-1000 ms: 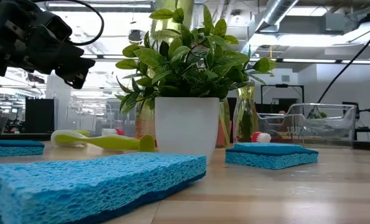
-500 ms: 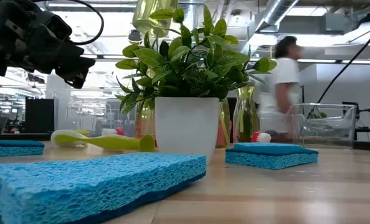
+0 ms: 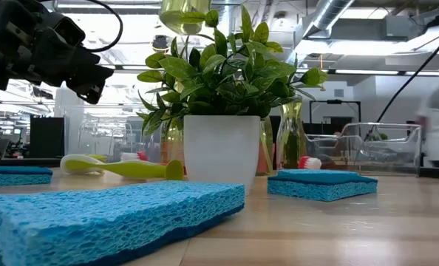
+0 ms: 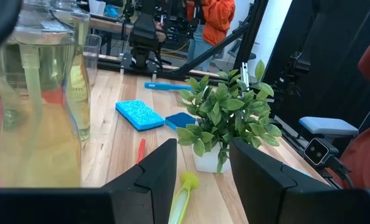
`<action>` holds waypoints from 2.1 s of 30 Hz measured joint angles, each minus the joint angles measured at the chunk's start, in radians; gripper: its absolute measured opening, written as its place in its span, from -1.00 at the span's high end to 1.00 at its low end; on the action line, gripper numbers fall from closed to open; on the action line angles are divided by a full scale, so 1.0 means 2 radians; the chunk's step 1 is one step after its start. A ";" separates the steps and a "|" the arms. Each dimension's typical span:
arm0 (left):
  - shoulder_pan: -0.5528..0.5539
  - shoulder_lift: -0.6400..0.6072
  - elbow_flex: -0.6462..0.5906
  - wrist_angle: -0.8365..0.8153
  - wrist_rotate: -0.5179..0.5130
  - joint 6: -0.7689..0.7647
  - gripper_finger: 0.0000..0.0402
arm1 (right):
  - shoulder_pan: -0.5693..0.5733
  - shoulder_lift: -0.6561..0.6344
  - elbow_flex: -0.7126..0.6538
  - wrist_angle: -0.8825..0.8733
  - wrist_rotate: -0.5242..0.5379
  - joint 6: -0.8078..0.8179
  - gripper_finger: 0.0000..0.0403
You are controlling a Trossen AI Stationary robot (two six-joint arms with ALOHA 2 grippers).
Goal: Pick & Place Kitchen Sink Supplies
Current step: Put the yellow dishwashing liquid into the white bin
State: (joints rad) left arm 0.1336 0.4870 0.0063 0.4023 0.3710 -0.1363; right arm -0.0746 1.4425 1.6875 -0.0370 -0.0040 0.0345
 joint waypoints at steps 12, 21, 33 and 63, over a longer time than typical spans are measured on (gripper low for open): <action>0.000 0.000 0.000 0.002 0.000 0.000 0.25 | 0.000 0.000 0.000 -0.004 0.000 0.000 0.53; 0.000 0.000 0.000 0.005 -0.002 0.000 0.25 | 0.002 0.000 0.000 -0.007 0.000 0.000 0.53; 0.000 0.000 0.000 0.126 -0.002 -0.091 0.25 | 0.011 0.000 0.000 -0.018 0.000 -0.005 0.53; 0.000 0.000 0.000 0.215 -0.008 -0.133 0.25 | 0.011 0.000 0.000 -0.030 0.000 -0.005 0.53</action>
State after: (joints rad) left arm 0.1333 0.4870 0.0063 0.8314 0.3552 -0.4026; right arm -0.0525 1.4418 1.6875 -0.0971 -0.0040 0.0238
